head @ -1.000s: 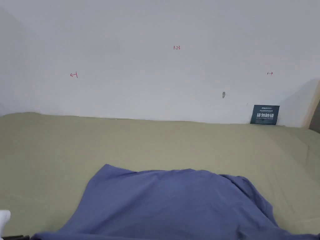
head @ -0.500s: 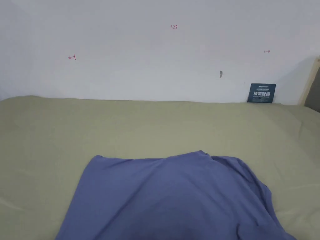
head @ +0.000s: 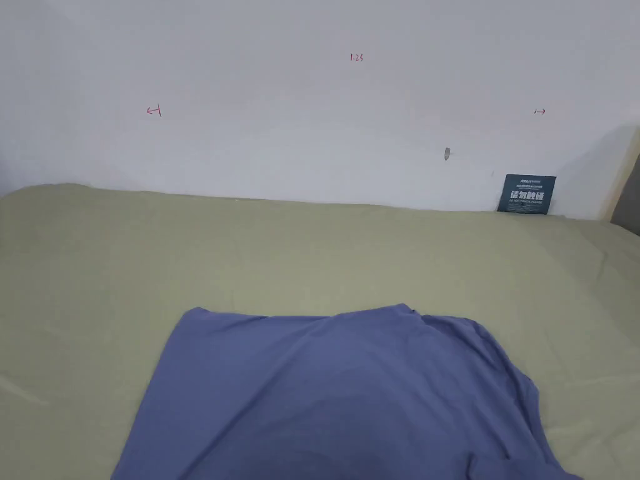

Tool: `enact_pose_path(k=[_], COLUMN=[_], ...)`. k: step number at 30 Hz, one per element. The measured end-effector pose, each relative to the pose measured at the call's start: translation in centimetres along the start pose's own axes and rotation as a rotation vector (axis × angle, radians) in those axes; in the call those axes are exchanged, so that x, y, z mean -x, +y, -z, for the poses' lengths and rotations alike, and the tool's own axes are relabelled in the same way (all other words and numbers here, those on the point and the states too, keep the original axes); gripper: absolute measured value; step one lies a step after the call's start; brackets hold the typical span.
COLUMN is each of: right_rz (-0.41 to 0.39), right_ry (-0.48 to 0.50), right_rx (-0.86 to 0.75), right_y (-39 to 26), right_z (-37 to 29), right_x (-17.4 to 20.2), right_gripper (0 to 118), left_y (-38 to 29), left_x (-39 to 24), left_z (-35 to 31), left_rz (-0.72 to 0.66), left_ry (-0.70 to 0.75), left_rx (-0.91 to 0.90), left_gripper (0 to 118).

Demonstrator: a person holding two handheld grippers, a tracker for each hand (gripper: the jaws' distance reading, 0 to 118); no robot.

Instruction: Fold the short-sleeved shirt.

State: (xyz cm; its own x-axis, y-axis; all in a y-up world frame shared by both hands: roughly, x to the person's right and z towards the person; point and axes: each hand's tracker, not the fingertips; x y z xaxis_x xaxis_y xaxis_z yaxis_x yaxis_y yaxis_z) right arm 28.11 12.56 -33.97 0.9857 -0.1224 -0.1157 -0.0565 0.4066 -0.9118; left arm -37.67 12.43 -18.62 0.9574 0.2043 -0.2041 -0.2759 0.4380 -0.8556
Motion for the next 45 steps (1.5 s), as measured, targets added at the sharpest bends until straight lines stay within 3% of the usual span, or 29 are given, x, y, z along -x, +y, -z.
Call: enact_pose_path(k=[6, 7, 9, 10, 19, 20, 21, 23, 24, 28, 30, 31, 33, 34, 35, 36, 37, 41, 42, 43, 45], right_rz=[-0.021, -0.022, -0.031, -0.041, -0.057, -0.052, -0.047, -0.040, -0.038, -0.023, -0.006, 0.000, -0.021, -0.056, -0.086, -0.089, -0.080, -0.030, -0.019, -0.016, -0.020], right_ry=[0.017, 0.026, 0.016, 0.022, 0.018, 0.020, 0.025, 0.032, 0.031, 0.019, 0.012, 0.009, -0.039, -0.061, -0.075, -0.079, -0.079, 0.046, 0.036, 0.014, 0.020], right_rx=[-0.073, -0.049, 0.009, 0.027, 0.052, 0.049, 0.045, 0.036, 0.032, 0.027, 0.016, 0.003, -0.054, -0.093, -0.118, -0.113, -0.099, -0.074, -0.056, -0.042, 0.006], right_y=[-1.1, -1.2, -1.5, -1.7, -3.4, -3.3, -3.3, -3.1, -3.0, -2.8, -2.6, -2.5, -2.4, -2.4, -2.2, -2.0, -1.6, -0.8, -0.6, -0.5, -0.5], right_z=[-3.5, -3.6, -3.0, -2.6, 0.1, 0.0, 0.3, 0.2, 0.2, -0.3, -0.5, -0.6, -0.9, -1.1, -1.0, -0.9, -0.3, 1.8, 2.5, 3.2, 4.0], right_x=[3.2, 3.7, 4.5, 4.8, 4.9, 4.9, 4.4, 4.1, 4.0, 4.0, 3.6, 3.3, 3.2, 3.1, 2.9, 2.7, 1.8, 0.2, 0.0, 0.0, -0.2], right_gripper=[87, 76, 10, 1, 0, 0, 0, 0, 0, 0, 0, 0, 3, 17, 60, 91, 103, 99, 96, 80, 62], left_y=[-0.8, -1.0, -1.2, -1.2, -1.9, -1.7, -1.4, -0.7, -0.4, 1.0, 1.4, 1.6, 1.9, 1.6, 1.5, 1.5, 1.6, 1.3, 1.2, 1.2, 1.1], left_x=[-2.4, -2.9, -3.6, -3.5, -1.2, -1.1, -1.0, -0.4, -0.2, -0.3, -0.7, -0.9, -1.1, -1.0, -1.1, -1.2, -1.3, -1.5, -1.4, -1.4, -1.5], left_z=[-3.6, -3.5, -3.2, -2.7, 0.6, 0.4, 0.3, 0.8, 1.0, 2.5, 3.9, 4.7, 5.6, 5.9, 6.0, 5.8, 5.6, 5.0, 4.9, 4.9, 4.9], left_rz=[-0.018, 0.004, 0.016, 0.021, -0.024, -0.005, 0.010, 0.000, -0.019, -0.005, 0.032, 0.059, 0.096, 0.115, 0.109, 0.107, 0.096, 0.060, 0.051, 0.042, 0.020], left_ry=[0.021, 0.033, 0.034, 0.027, 0.036, 0.068, 0.081, 0.065, 0.030, -0.037, 0.004, 0.019, -0.010, -0.036, -0.033, -0.054, -0.047, -0.069, -0.075, -0.079, -0.087], left_rx=[-0.111, -0.113, -0.108, -0.098, -0.060, -0.090, -0.106, -0.104, -0.116, -0.137, -0.112, -0.085, -0.050, -0.054, -0.056, -0.062, -0.062, -0.070, -0.070, -0.069, -0.066], left_gripper=[86, 76, 15, 2, 0, 6, 26, 100, 104, 103, 101, 93, 35, 16, 12, 11, 11, 11, 11, 11, 11])
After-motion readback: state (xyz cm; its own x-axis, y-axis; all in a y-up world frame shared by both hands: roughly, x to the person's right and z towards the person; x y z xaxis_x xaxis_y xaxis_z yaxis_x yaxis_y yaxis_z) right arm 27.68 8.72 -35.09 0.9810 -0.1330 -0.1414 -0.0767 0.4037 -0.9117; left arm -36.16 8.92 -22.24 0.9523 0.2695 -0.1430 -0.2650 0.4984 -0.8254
